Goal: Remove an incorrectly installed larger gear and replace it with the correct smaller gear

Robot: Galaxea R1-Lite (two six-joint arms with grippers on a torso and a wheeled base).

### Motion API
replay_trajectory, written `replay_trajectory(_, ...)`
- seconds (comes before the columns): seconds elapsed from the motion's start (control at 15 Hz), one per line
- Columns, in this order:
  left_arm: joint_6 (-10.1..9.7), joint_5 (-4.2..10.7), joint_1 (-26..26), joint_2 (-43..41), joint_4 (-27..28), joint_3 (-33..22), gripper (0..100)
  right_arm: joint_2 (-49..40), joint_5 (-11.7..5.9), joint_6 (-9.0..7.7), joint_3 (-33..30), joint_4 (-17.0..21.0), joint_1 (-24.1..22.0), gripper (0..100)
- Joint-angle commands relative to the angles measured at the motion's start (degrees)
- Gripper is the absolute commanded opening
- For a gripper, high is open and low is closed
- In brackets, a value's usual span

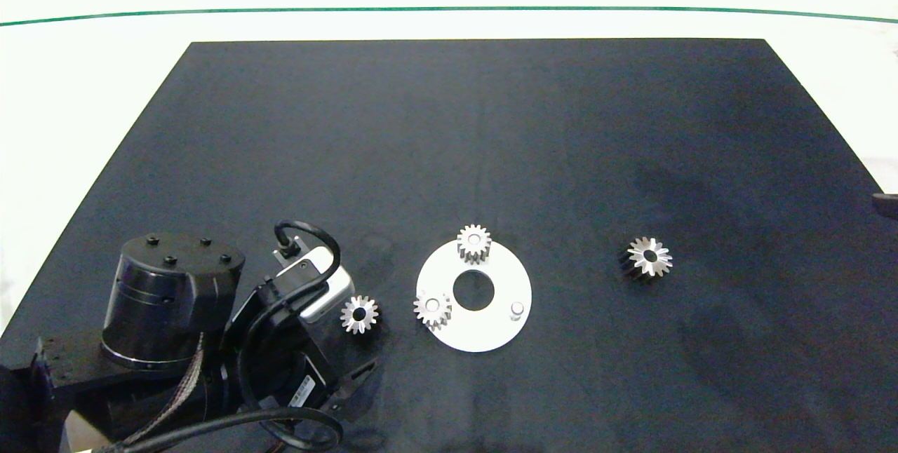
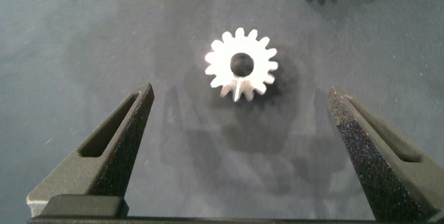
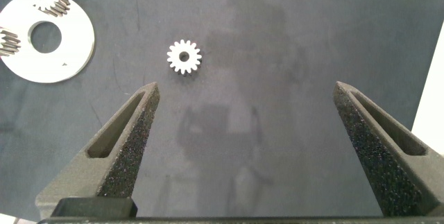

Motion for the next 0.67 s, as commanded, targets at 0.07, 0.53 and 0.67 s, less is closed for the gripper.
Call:
replay_trajectory(0.07,-0.08,0.11,-0.07,2.98,-0.18,-1.26,100,0.17,-0.02,-0.06,0.33,0.27,0.01,100)
replay_trajectory(0.53,-0.7,0.2,0.01,5.97,-0.01,-4.16,100,0.17,0.24,0.12,0.86,0.19,0.01,100)
replay_trajectory(0.67,-0.7,0.2,-0.07,6.32,0.08,-4.96,100,0.17,0.24,0.12,0.86,0.19,0.01,100)
